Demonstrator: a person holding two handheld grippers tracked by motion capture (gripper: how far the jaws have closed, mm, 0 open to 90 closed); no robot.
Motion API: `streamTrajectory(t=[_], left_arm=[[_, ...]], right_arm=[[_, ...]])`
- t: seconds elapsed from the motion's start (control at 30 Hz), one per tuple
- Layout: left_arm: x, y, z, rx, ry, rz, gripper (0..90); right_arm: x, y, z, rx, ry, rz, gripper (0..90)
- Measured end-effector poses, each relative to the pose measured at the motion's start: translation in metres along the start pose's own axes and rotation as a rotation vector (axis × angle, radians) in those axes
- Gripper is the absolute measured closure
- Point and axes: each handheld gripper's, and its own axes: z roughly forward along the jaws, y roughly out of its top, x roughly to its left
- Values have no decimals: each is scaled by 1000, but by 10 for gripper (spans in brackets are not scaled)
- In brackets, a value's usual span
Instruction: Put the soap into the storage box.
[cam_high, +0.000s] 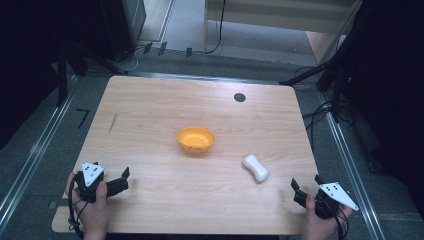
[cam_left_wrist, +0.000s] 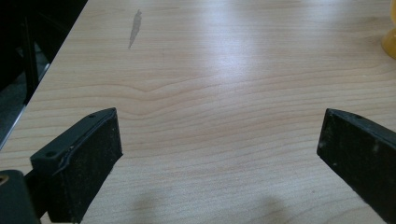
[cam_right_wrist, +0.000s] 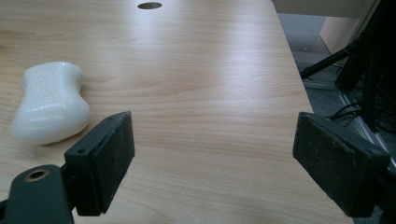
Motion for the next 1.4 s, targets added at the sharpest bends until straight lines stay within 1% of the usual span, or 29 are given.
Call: streamTrajectory(t=[0.03, 0.1, 0.13, 0.17, 0.2, 0.23, 0.3, 0.33, 0.37, 0.4, 0.43, 0.47, 0.5, 0.53, 0.57, 0.6, 0.63, 0.67, 0.7, 0.73, 0.77, 0.83, 0.87, 0.9, 1.0, 1.13, 1.2, 1.27, 1.4], left_arm=[[0, 0, 0, 0, 0, 0, 0], [0, 0, 0, 3, -2, -2, 0], [1, 0, -1, 1, -4, -4, 0], [1, 0, -1, 2, -4, -6, 0], [2, 0, -1, -3, -7, -13, 0], [2, 0, -1, -5, -6, -18, 0], [2, 0, -1, -5, -7, -18, 0], [2, 0, -1, -4, -7, -17, 0], [2, 0, -1, -4, -8, -14, 0], [2, 0, -1, -6, -9, -11, 0], [2, 0, -2, -5, -11, -9, 0], [2, 0, -2, -5, -11, -9, 0], [2, 0, -2, -5, -11, -10, 0], [2, -1, -2, -4, -13, -13, 0], [2, -1, -2, -4, -13, -13, 0], [2, -1, -2, -4, -16, -16, 0], [2, -1, -2, -8, -17, -19, 0], [2, -1, -2, -6, -19, -21, 0], [2, -1, -2, -6, -19, -21, 0], [3, -1, -2, -7, -20, -21, 0], [3, -1, -2, -6, -22, -21, 0], [3, -1, -2, -3, -21, -20, 0], [3, -1, -1, -4, -22, -19, 0], [3, -1, -1, -3, -22, -19, 0], [3, -1, -2, -2, -24, -17, 0], [3, -1, -1, -2, -21, -21, 0], [3, -1, -1, -4, -21, -22, 0], [3, -1, -1, -4, -21, -22, 0], [3, -1, -1, -5, -21, -22, 0]], right_arm=[[0, 0, 0, 0, 0, 0, 143], [0, 0, 0, 7, 18, -11, 207], [0, 0, 1, 10, 23, -18, 223], [1, 1, 2, 24, 23, -28, 216], [1, 1, 2, 24, 23, -28, 216], [1, 3, 4, 36, 42, -23, 216], [2, 5, 5, 48, 51, -23, 229], [4, 8, 7, 66, 61, -27, 241], [6, 11, 9, 88, 76, -42, 240], [14, 20, 12, 140, 72, -93, 239], [18, 24, 15, 168, 68, -115, 243], [18, 24, 15, 168, 68, -115, 243], [21, 28, 17, 191, 74, -129, 244], [26, 33, 21, 222, 71, -151, 297], [26, 33, 21, 222, 71, -151, 297], [30, 37, 27, 267, 51, -169, 319], [30, 37, 27, 267, 51, -169, 319], [33, 41, 33, 311, 88, -180, 314], [33, 41, 33, 311, 88, -180, 314], [34, 42, 35, 323, 100, -184, 312], [35, 44, 36, 342, 102, -183, 312], [36, 49, 40, 372, 134, -182, 308], [37, 55, 43, 410, 151, -184, 309], [37, 55, 43, 410, 151, -184, 309], [39, 62, 48, 459, 170, -187, 308], [44, 69, 53, 497, 199, -195, 308], [49, 75, 56, 517, 216, -198, 308], [50, 76, 57, 521, 220, -193, 307], [56, 84, 60, 545, 239, -202, 307]])
